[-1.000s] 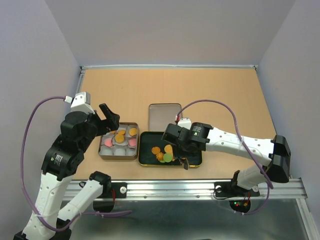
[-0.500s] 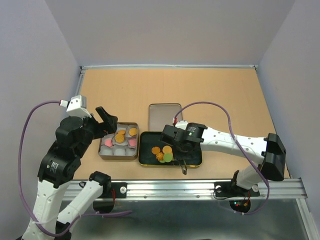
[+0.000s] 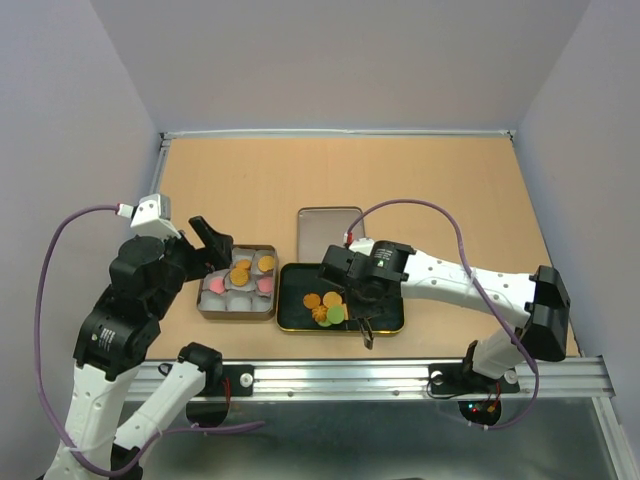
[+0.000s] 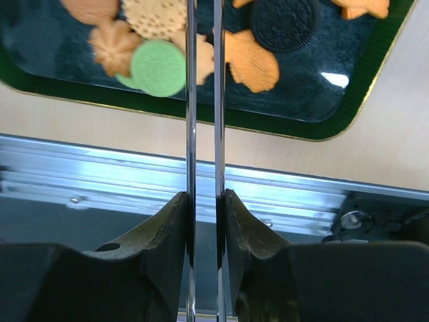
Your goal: Pack the cookies
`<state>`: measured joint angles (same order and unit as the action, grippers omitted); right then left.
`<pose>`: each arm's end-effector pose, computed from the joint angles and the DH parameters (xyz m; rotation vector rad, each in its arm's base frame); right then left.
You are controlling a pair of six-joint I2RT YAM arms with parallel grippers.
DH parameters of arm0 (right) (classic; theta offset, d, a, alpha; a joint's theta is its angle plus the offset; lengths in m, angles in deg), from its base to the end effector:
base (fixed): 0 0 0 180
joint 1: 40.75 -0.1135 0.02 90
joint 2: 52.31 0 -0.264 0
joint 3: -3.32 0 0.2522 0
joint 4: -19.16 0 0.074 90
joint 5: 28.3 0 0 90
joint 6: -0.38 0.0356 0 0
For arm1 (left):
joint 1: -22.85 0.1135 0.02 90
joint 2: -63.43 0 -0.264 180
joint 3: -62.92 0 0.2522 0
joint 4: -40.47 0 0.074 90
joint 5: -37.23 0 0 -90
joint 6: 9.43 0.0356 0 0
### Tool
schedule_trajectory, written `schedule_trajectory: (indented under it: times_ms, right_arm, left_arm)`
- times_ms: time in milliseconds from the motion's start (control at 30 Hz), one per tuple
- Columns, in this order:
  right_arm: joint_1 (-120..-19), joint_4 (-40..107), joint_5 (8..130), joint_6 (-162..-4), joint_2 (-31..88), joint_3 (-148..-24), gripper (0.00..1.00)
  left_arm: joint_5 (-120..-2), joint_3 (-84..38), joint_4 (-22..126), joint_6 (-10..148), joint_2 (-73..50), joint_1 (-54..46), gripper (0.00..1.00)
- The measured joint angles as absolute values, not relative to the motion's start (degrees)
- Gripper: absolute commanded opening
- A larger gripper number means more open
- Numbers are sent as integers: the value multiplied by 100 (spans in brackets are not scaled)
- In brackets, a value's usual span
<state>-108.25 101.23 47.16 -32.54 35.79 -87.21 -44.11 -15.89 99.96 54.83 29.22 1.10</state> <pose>0.1165 0.2578 0.2814 -0.2246 2.8244 0.0593 0.0826 -0.0272 0.4110 -0.1718 1.8426 -0.4439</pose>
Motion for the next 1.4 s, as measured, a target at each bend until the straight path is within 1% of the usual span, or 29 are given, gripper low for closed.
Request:
schedule_trajectory:
  times_ms: [100,333,367,433,500,533,667,800,1067,1400]
  right_arm:
    - [-10825,10174,4729,-3265,3579,-9075,5]
    - [-10825,10093,4755,-3282,3581,-9805,3]
    - [-10825,10064,4772,-3284,3581,-9819,4]
    - [-10825,10058,4845,-3286,3592,-9819,22]
    - [-10825,10058,4877,-3286,3622,-9819,34]
    - [-10825,10058,4882,-3284,3625,-9816,36]
    - [-10755,10077,4886,-3230,3561,-9753,38]
    - [-10580,10200,4864,-3188,3255,-9434,42]
    - [-10484,10425,4834,-3149,3163,-9126,44]
    - [-10264,10449,4650,-3201,3281,-9121,46]
  left_arm:
    - [-4411,-1557,9994,5472,2924,110,99]
    - [-4404,-1504,9994,5454,2968,110,99]
    - [-4400,-1502,9994,5454,2987,110,99]
    - [-4391,-1500,9992,5452,3016,110,99]
    - [-4382,-1487,9994,5454,3053,110,99]
    - [-4373,-1478,9992,5454,3062,110,99]
    - [-4367,-1406,10003,5454,3090,110,99]
    - [-4369,-1286,9992,5452,3127,110,99]
    - [-4393,-1150,9920,5459,3118,110,99]
    - [-4408,-1150,9854,5505,3073,110,99]
